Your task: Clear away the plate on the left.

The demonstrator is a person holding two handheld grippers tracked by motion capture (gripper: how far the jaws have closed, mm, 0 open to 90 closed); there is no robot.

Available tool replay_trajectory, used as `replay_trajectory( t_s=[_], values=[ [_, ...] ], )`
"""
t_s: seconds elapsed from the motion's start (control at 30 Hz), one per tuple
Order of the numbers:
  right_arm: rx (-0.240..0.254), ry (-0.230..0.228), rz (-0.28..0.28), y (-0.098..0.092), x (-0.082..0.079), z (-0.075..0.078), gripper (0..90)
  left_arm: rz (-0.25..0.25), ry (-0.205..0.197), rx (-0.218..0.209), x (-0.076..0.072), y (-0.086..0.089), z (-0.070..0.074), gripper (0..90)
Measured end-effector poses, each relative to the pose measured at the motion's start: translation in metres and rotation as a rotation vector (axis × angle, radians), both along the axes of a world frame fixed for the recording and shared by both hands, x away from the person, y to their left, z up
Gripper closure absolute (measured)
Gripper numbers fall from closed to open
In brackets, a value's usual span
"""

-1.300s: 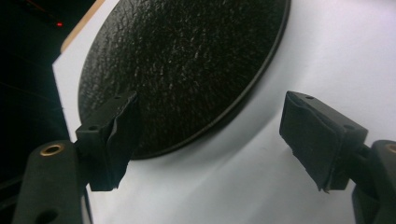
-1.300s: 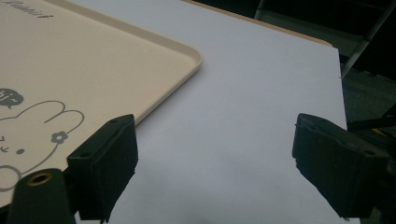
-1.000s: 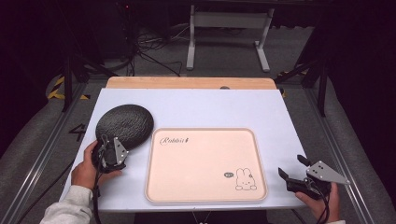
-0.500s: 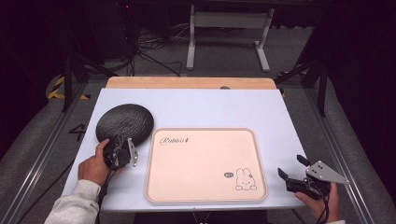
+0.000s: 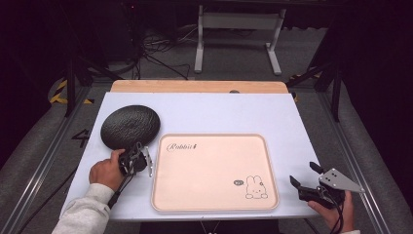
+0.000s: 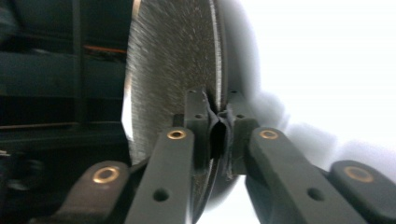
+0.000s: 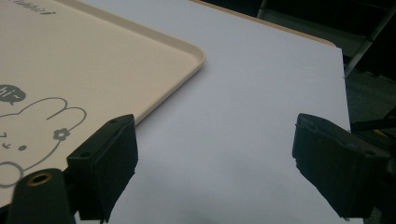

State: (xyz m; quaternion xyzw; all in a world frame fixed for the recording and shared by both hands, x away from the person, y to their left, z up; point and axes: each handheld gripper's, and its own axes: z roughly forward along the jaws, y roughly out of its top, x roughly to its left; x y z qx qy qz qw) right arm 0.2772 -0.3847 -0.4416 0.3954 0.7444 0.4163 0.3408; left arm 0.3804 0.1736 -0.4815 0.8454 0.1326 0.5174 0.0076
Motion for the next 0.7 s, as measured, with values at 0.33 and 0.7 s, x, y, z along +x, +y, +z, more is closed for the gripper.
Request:
replay_trajectory(
  t_s=[0.33, 0.7],
  values=[
    [0.000, 0.002, 0.002, -0.0003, 0.0004, -0.0003, 14.9, -0.003, -0.024, -0.036, 0.0017, 0.0032, 0.0028, 86.6],
    [-0.004, 0.001, 0.004, 0.0001, 0.0001, -0.0002, 14.8, 0.001, -0.018, -0.082, -0.0014, 0.0050, 0.0093, 86.7]
  ],
)
